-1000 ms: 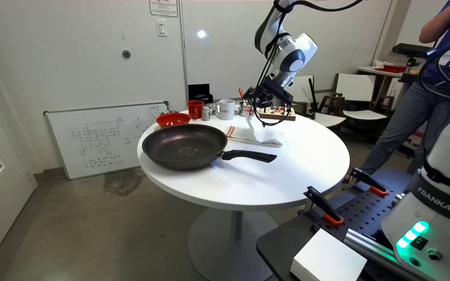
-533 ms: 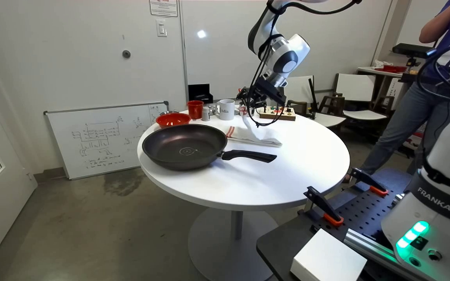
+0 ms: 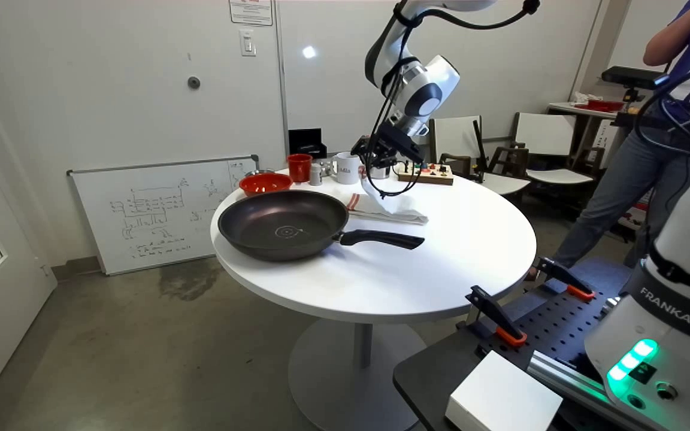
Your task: Fold the towel in half
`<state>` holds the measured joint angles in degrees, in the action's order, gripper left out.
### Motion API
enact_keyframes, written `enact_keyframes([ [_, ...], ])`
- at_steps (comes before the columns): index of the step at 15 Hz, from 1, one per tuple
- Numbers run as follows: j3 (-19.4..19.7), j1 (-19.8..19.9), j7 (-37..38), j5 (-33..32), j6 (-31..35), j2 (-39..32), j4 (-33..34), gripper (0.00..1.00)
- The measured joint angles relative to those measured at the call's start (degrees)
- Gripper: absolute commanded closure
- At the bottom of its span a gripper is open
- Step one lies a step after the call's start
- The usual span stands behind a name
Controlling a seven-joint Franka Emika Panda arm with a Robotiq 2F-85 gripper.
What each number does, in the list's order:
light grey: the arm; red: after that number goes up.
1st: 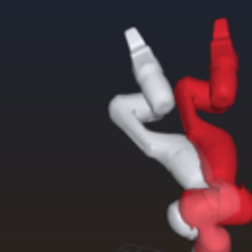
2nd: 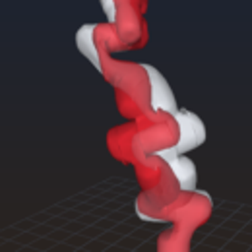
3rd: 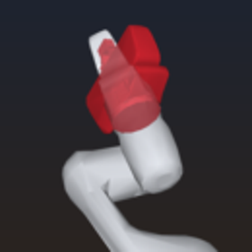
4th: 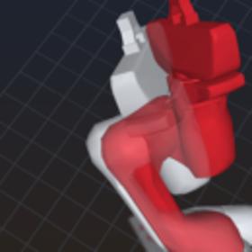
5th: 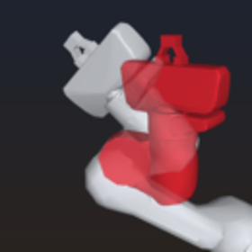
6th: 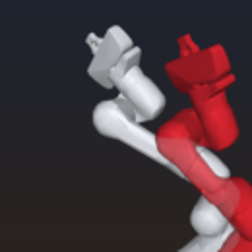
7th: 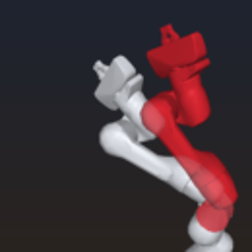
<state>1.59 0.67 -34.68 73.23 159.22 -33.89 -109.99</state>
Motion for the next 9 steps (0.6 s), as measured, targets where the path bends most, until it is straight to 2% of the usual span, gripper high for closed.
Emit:
enact_keyframes([
  [3, 0.0, -1.1, 0.3, -0.1, 2.3, -2.0, 1.6, 0.97],
  [6, 0.0, -2.5, 2.2, -0.6, 4.6, -4.4, 4.1, 0.99],
  [7, 0.1, -3.0, 3.1, -1.0, 5.1, -5.3, 5.1, 0.73],
  [9, 0.3, -4.1, 5.6, -2.2, 5.4, -7.1, 7.2, 0.71],
])
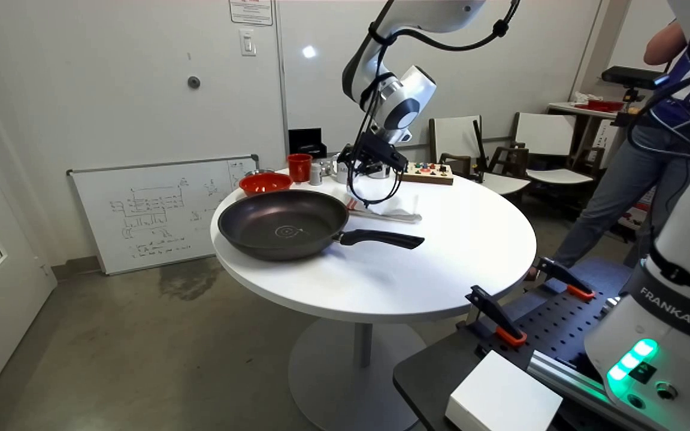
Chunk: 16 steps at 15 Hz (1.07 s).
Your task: Fold the towel in half
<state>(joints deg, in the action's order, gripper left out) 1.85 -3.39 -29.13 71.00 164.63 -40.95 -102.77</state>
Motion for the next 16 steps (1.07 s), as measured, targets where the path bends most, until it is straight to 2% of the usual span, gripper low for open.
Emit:
enact_keyframes([
  [6, 1.4, -3.6, 4.9, -1.9, 4.8, -4.7, 5.9, 0.28],
  [10, 3.1, -4.3, 6.9, -2.2, 4.9, -5.3, 7.9, 0.01],
  [13, 5.0, -2.9, 6.9, -4.5, -3.5, -3.1, 8.0, 0.0],
  [16, 4.7, 1.8, 4.8, -7.3, -15.8, 1.0, 7.7, 0.0],
])
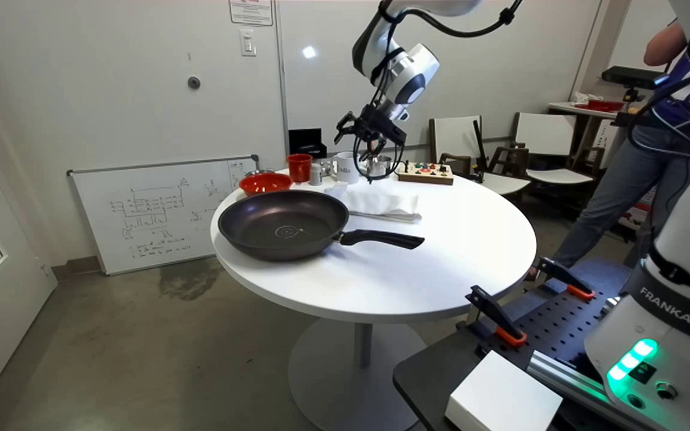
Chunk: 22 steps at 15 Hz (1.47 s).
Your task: Fold the towel in half
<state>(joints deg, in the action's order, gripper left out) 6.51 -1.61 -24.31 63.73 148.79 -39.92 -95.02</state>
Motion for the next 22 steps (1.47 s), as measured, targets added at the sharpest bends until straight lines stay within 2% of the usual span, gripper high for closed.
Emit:
enact_keyframes([
  [3, -2.2, 7.2, 0.0, -6.2, -13.4, 3.5, -0.4, 0.0],
  [6, -2.5, 12.8, 0.2, -10.9, -27.7, 5.2, -0.3, 0.0],
  [9, -2.4, 17.2, 0.7, -12.8, -40.9, 5.7, 0.2, 0.0],
  [11, -2.3, 19.3, 1.3, -12.8, -46.5, 5.7, 0.5, 0.0],
  [13, -1.6, 19.8, 0.2, -13.3, -45.5, 6.0, 0.2, 0.0],
  [16, -0.7, 19.0, -3.6, -17.5, -38.2, 7.7, -2.8, 0.0],
  [22, -1.0, 16.0, -9.8, -27.6, -19.7, 13.6, -16.2, 0.0],
])
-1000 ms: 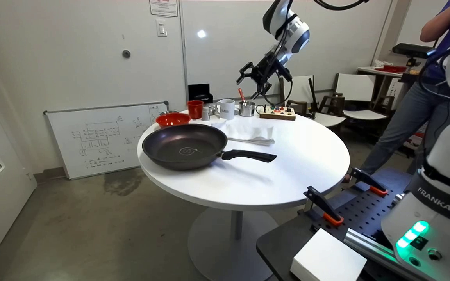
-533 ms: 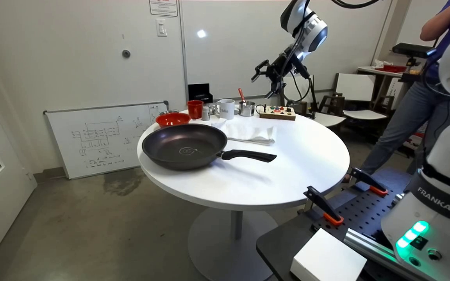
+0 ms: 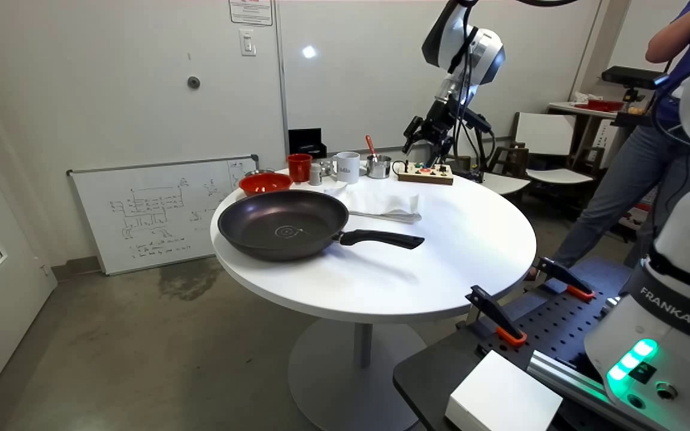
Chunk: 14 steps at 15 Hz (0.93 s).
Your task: Fold the towel in half
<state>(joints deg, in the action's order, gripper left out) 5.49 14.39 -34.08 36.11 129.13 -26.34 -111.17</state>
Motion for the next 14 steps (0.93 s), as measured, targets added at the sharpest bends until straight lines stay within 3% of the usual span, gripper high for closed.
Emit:
enact_keyframes([
  [8, -1.7, -0.7, -2.7, -14.8, 25.3, 6.1, -13.3, 0.0],
  [10, -4.1, 1.1, -8.0, -15.1, 28.6, 7.9, -16.2, 0.0],
  [12, -8.3, 4.5, -15.4, -12.2, 30.8, 9.4, -18.7, 0.0],
  [14, -10.1, 6.2, -18.7, -9.1, 30.2, 10.2, -20.2, 0.0],
])
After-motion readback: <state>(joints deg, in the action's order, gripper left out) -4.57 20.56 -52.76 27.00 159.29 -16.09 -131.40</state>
